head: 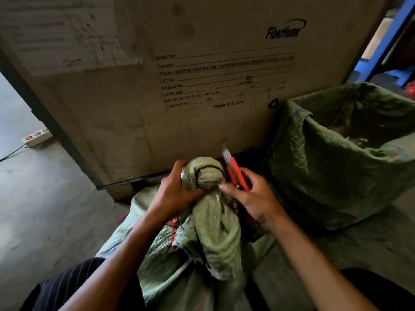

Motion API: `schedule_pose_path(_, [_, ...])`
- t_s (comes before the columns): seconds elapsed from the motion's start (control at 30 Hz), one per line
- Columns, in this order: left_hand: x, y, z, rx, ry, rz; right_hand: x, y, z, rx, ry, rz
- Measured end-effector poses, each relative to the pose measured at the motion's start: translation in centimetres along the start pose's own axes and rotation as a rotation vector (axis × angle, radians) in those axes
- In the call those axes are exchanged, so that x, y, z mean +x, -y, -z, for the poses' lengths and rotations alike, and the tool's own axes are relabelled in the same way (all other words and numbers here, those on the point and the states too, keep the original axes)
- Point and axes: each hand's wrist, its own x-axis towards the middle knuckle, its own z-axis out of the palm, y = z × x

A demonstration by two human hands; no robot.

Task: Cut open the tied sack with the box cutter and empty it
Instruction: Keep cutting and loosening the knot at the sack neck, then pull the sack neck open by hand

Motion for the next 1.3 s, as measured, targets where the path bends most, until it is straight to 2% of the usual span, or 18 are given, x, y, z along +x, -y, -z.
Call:
schedule_pose_path(0.07, [0.4,0.5,-0.3,0.027,-0.069,0.031,0.7,-1.3,1.3,-0.072,-0.162,-0.044])
schedule_pose_path(0.17, [0.7,1.0,-1.1,0.039,-0.088,0.065,1.4,-5.0,3.9,-0.203,-0.445,-0.121])
schedule_pose_path(0.23, [0.4,0.8,-2.3,0.076,-0.075,0.050,0.7,-9.1,5.6,-0.323,-0.519,-0.233])
schedule_pose_path(0.37, [-0.4,-0.3,-4.9,0.142,-0.037,-0.018,-3.0,-18.3,8.7,-0.585,-0.497,-0.469])
schedule_pose_path(0.47, [-1.0,-0.2,-6.2,0.177,-0.054,-0.088,-6.2,-23.1,10.1,-0.824,-0.420,-0.729])
schedule_pose_path(0.53, [-1.2,0.1,-6.5,0.157,-0.052,-0.095,-7.5,-25.1,10.4,-0.938,-0.369,-0.823])
schedule_pose_path(0.6, [-1.2,0.3,-6.5,0.130,-0.052,-0.079,-8.0,-26.1,10.5,-1.015,-0.340,-0.836])
schedule_pose_path(0.7, [-1.1,0.5,-6.4,0.088,-0.087,-0.049,-7.6,-26.1,10.7,-1.102,-0.294,-0.802])
schedule_pose_path(0.77, [-0.8,0.5,-6.2,0.064,-0.110,-0.019,-6.4,-24.9,10.3,-1.074,-0.328,-0.770])
schedule_pose_path(0.83, [-0.4,0.6,-5.9,0.031,-0.159,0.036,-4.0,-21.8,9.3,-0.824,-0.447,-0.607])
schedule_pose_path(0.9, [0.0,0.8,-5.3,-0.001,-0.222,0.107,-1.2,-16.5,7.6,-0.438,-0.486,-0.341])
schedule_pose_path(0.93, [0.2,1.1,-5.0,-0.012,-0.243,0.135,0.0,-13.6,6.8,-0.314,-0.444,-0.225])
schedule_pose_path(0.97, [0.4,1.3,-4.6,-0.020,-0.262,0.153,1.2,-10.4,5.9,-0.241,-0.330,-0.162])
schedule_pose_path(1.0, [0.6,1.3,-4.2,-0.027,-0.275,0.162,2.0,-8.0,5.0,-0.235,-0.151,-0.183])
schedule_pose_path(1.07, [0.8,1.1,-3.5,-0.028,-0.274,0.171,2.7,-4.8,2.4,-0.387,0.212,-0.227])
schedule_pose_path(1.13, [0.8,1.0,-2.7,-0.037,-0.241,0.153,2.3,-3.9,-0.1,-0.552,0.347,-0.029])
schedule_pose_path(1.23, [1.1,1.9,0.5,-0.105,-0.133,0.086,3.2,-2.8,0.3,-0.723,0.274,0.157])
schedule_pose_path(1.3, [1.3,2.5,3.4,-0.174,0.001,0.006,4.7,-0.7,2.7,-0.994,0.065,0.259])
